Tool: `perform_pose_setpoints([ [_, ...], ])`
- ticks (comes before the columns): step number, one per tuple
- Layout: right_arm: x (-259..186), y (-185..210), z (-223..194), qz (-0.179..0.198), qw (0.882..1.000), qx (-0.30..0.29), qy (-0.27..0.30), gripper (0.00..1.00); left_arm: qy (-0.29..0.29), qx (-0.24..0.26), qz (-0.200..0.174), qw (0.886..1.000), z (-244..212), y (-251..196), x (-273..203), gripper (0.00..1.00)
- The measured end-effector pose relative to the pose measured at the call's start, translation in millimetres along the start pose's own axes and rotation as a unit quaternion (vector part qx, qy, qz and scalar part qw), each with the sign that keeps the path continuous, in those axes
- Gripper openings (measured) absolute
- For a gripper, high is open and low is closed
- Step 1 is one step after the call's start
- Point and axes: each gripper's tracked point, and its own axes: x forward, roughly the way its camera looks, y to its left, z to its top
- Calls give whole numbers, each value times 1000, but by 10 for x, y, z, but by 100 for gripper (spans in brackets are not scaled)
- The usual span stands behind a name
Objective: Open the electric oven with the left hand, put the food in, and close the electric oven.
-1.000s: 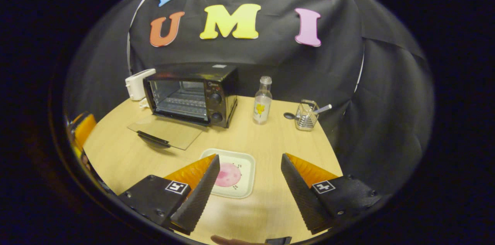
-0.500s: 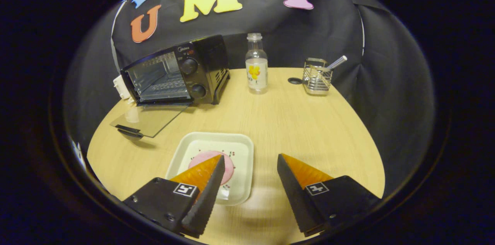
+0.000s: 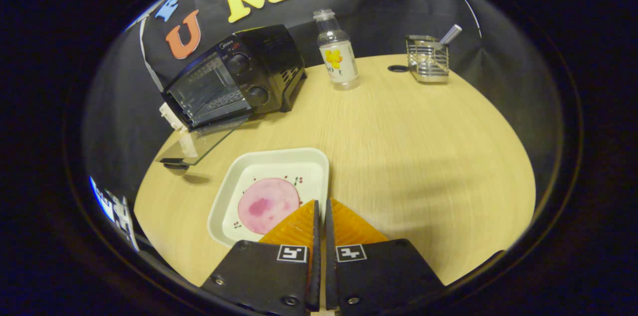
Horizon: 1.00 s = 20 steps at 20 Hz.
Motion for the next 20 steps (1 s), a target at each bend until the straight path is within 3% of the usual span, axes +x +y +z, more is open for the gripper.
perform_pose_setpoints([
  [1,13,1,9,22,999,25,2,6,-1,-2,-6,1000,-2,-49,14,95],
  [4,9,19,20,77,992,101,20,4,8,-3,-21,1000,-15,-132,2,95],
  [5,5,14,15,89,989,114,21,4,8,-3,-22,1000,6,-131,2,84],
  [6,10,8,21,96,988,123,16,4,7,-1,-20,1000,19,-117,-16,95],
  [7,-1,10,15,101,986,129,12,1,4,1,-16,1000,41,-86,-34,95],
  [8,-22,1,11,101,986,135,10,5,4,4,-15,1000,51,-64,-63,95],
  [15,-228,-55,147,78,984,158,-4,4,18,17,-8,1000,-93,112,-230,95],
  [20,-639,113,222,81,981,177,-12,7,25,16,1,1000,-233,256,-348,95],
])
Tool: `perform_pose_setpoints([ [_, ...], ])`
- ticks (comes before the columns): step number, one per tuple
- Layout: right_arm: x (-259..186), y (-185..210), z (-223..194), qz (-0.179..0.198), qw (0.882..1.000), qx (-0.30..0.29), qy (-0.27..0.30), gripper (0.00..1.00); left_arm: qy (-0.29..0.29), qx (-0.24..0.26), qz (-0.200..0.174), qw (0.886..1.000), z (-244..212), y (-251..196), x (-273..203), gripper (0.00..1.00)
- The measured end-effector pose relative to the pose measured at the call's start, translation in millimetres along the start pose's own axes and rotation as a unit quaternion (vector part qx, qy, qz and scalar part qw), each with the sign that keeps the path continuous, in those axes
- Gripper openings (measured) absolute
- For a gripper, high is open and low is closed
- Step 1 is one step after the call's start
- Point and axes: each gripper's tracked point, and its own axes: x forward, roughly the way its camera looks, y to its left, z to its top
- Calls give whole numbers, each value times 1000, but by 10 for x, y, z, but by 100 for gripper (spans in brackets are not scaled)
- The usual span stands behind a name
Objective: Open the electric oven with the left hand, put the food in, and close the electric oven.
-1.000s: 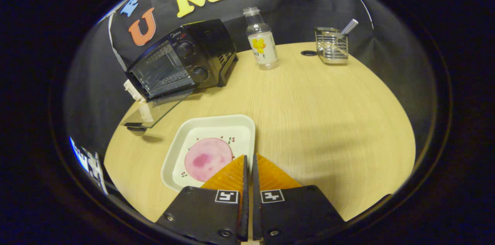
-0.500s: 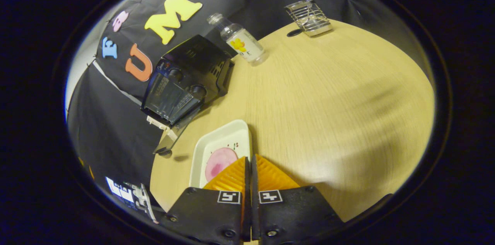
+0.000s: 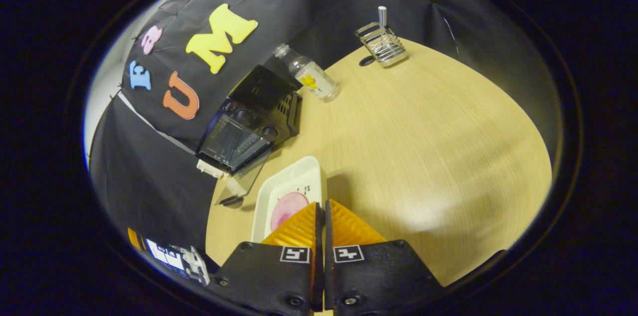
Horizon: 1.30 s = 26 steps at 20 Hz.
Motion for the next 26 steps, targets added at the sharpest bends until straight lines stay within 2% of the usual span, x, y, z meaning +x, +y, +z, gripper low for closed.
perform_pose_setpoints([
  [2,-217,214,-50,7,1000,-12,-6,4,2,-10,-6,1000,-89,29,-49,95],
  [5,-243,619,-93,27,999,-23,-8,4,9,-14,-12,1000,-208,109,-114,95],
  [12,168,1474,-275,64,998,-21,0,4,0,-28,3,1000,-274,433,-171,95],
  [17,772,1876,-255,51,998,-4,-28,4,-6,-23,14,1000,-317,632,-204,95],
  [19,1009,2010,-177,42,998,1,-46,4,-9,-25,32,999,-323,770,-160,95],
  [26,1707,2359,352,3,991,-33,-127,4,-27,-18,76,997,-286,1222,2,95],
])
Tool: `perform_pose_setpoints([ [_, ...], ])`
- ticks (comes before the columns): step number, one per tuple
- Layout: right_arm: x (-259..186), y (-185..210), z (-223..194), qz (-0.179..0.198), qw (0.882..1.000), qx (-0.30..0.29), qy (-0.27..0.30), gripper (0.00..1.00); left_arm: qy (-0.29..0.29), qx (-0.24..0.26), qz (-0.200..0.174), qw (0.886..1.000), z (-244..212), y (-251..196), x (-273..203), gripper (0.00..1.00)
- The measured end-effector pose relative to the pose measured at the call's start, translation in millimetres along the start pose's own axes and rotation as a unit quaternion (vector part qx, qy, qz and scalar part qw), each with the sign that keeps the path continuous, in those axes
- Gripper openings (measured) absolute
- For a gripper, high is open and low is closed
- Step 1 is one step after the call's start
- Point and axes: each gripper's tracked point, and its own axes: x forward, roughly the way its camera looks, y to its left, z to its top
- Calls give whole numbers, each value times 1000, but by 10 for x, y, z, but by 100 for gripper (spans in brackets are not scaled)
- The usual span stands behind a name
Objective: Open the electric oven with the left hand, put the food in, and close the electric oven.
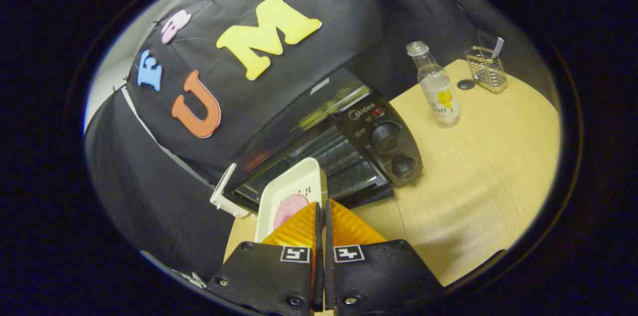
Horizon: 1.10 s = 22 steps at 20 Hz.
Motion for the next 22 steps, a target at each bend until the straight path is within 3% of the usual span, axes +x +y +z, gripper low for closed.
perform_pose_setpoints([
  [5,551,120,84,-11,1000,-15,-1,4,1,8,10,1000,-120,103,176,95],
  [9,947,90,228,-24,999,-29,-34,4,27,9,17,999,-351,115,359,95],
  [22,1430,-204,227,-55,997,11,-62,6,70,23,-3,997,-723,-78,628,95],
])
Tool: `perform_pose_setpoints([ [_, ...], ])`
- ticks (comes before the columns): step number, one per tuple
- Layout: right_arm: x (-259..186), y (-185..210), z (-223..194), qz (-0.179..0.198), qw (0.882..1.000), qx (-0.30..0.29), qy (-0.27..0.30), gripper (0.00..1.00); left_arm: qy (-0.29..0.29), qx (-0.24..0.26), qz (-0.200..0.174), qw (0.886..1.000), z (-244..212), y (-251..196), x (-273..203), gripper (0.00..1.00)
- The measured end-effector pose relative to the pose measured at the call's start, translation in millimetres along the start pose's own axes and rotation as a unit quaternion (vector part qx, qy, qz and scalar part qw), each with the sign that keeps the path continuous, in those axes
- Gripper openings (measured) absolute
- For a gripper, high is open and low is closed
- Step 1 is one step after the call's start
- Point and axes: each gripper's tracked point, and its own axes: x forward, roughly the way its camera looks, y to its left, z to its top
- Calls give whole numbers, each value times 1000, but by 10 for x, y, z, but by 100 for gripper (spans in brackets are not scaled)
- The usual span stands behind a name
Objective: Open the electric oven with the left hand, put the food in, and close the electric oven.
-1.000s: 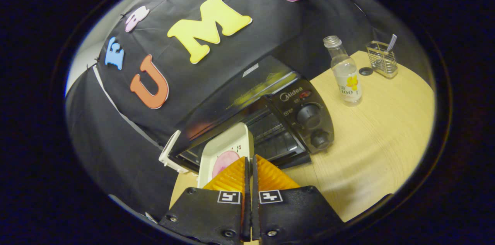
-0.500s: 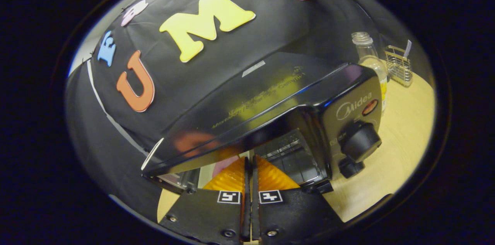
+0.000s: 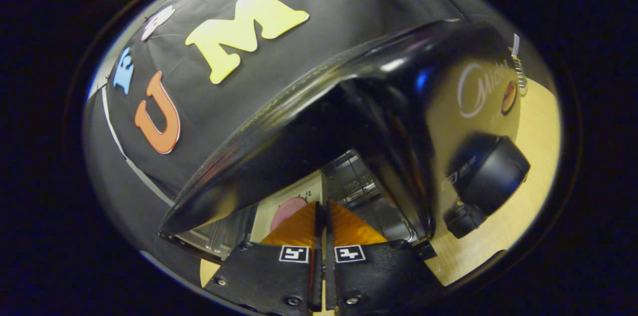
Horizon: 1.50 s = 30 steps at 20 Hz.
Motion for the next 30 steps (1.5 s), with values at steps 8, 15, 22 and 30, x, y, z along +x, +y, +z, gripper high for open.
perform_pose_setpoints([
  [8,-250,46,-61,-8,997,-81,-11,40,16,-13,-13,1000,-83,-118,-52,95],
  [15,-993,211,-192,22,985,-167,-24,71,-5,-28,-35,999,104,-218,-327,95],
  [22,-2225,468,-22,87,969,-222,-63,95,-13,-40,-53,998,157,-323,-558,95],
  [30,-4008,491,816,107,938,-271,-187,98,-7,-34,-92,995,220,-786,-301,95],
])
